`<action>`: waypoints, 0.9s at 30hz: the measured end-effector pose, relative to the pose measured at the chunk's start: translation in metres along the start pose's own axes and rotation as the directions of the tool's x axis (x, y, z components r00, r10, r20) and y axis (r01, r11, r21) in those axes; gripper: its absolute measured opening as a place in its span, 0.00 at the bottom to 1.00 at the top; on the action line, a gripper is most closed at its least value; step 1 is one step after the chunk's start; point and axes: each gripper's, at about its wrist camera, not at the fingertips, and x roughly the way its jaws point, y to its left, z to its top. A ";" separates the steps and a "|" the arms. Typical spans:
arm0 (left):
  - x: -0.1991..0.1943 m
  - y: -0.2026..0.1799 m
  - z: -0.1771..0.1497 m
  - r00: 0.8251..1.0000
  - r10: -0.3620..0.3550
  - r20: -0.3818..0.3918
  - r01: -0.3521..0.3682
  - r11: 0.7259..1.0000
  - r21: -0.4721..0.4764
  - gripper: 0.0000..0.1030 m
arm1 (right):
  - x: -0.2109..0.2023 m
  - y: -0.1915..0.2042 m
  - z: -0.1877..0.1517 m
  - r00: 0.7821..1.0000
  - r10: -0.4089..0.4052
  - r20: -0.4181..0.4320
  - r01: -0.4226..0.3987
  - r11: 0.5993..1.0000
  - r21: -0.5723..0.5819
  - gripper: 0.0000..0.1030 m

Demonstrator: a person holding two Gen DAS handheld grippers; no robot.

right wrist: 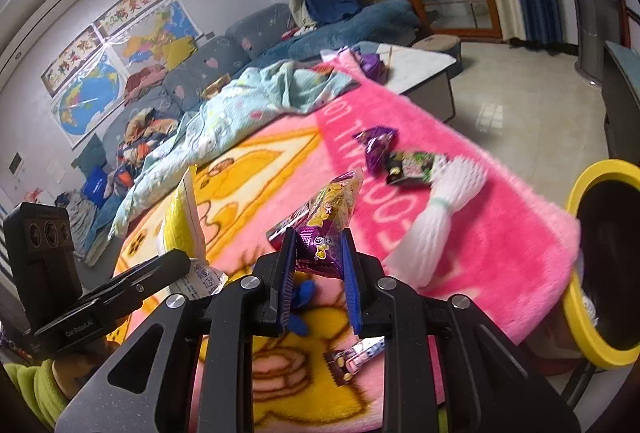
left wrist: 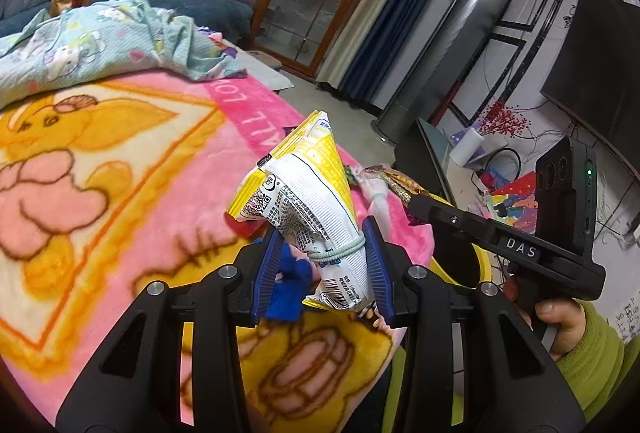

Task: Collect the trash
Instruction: 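Carry the snack bag and purple wrapper over the yellow bin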

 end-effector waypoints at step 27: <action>0.040 -0.074 0.023 0.996 -0.092 -0.008 0.092 0.984 0.151 0.32 | -0.049 -0.050 0.026 0.983 -0.101 0.156 0.090 0.993 0.074 0.21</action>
